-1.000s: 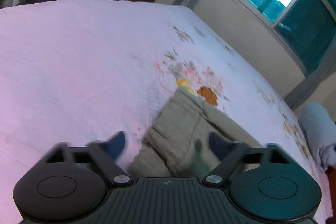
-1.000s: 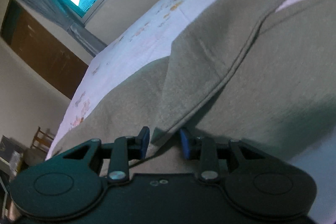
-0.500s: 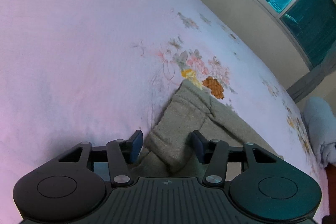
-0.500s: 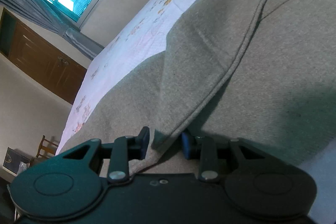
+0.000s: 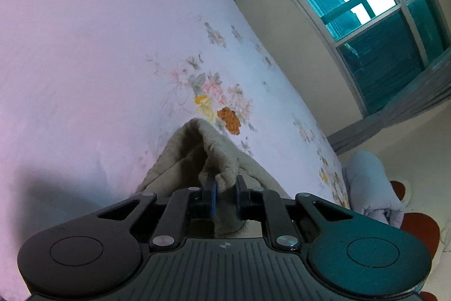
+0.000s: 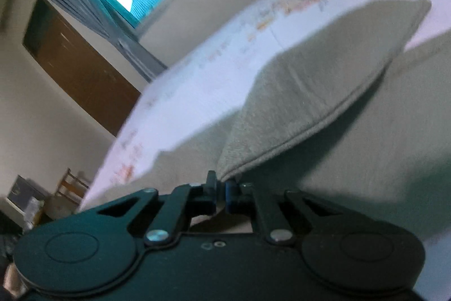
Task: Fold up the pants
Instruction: 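Lift the hems with both grippers and fold the legs over toward the waistband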
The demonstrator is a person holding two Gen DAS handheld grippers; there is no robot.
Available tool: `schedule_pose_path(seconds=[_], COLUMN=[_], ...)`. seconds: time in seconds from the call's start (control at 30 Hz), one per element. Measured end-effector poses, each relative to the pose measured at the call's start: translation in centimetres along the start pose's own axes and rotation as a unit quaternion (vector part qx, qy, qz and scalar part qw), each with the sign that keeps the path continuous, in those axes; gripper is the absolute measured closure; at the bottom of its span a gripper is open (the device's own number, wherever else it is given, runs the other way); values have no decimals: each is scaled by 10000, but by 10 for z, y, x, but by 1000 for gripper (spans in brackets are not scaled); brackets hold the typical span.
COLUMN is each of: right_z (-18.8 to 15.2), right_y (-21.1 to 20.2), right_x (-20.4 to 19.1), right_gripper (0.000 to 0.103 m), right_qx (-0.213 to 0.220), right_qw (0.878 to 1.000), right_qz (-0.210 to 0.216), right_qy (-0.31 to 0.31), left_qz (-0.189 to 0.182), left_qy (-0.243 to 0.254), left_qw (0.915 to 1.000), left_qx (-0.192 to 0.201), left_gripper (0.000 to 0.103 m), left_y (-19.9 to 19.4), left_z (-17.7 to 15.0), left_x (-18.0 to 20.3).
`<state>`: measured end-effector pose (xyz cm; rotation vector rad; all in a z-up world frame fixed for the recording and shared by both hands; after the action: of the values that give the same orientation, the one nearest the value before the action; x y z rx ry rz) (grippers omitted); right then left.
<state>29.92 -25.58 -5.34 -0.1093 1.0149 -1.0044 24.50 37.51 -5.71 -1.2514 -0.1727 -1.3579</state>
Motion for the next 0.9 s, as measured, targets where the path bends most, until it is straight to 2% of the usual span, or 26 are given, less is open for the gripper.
schedule_pose_path(seconds=[0.1, 0.17, 0.27, 0.33, 0.47, 0.53, 0.6, 0.67, 0.77, 0.8, 0.87, 0.9], right_z=[3, -2, -19, -27, -25, -24, -27, -33, -28, -28, -29, -27], right_y=[-27, -27, -4, 5, -6, -14, -10, 5, 5, 5, 6, 5], right_x=[-3, 3, 22, 32, 24, 17, 20, 32, 35, 34, 33, 30], right_gripper=[103, 103, 103, 103, 103, 103, 103, 103, 103, 103, 102, 96], right_qx=[193, -4, -486, -589, -352, -262, -359, -661, -610, -630, -680, -664], right_qw=[9997, 10000, 9978, 9966, 9983, 9988, 9981, 9952, 9958, 9956, 9953, 9955], right_qz=[168, 9, -446, -565, -444, -415, -504, -716, -667, -691, -692, -666], right_qy=[-11, -23, 22, 140, 131, 18, -4, 48, 121, 83, 50, 85], left_qz=[90, 386, 448, 440, 323, 545, 925, 878, 791, 824, 862, 920], left_qy=[-38, 92, 70, 119, 608, 822, 914, 780, 664, 696, 676, 671], left_qw=[9999, 9990, 9986, 9986, 9976, 9950, 9906, 9922, 9942, 9937, 9939, 9935], left_qx=[-88, -215, -281, -274, -103, -185, -428, -415, -312, -295, -155, -42], left_gripper=[90, 90, 90, 90, 90, 90, 90, 87, 86, 79, 58, 28], left_y=[6, 17, 29, 29, 14, 17, 32, 38, 35, 33, 24, 17], left_z=[-5, -8, -9, -5, 3, 4, 1, -2, -1, -2, -2, -3], left_x=[-13, -23, -35, -31, -6, -1, -9, -20, -22, -20, -16, -14])
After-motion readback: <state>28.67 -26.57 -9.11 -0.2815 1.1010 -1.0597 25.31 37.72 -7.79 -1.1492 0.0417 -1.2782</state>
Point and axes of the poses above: each gripper's, at about its wrist camera, not at the fingertips, and y roughly the way its jaws point, x to its right, z to its top, the point moved 1 cm from there along y, roughly the way its jaws point, and after that the axes turned 8 degrees about -x, right-handed, at the moved point
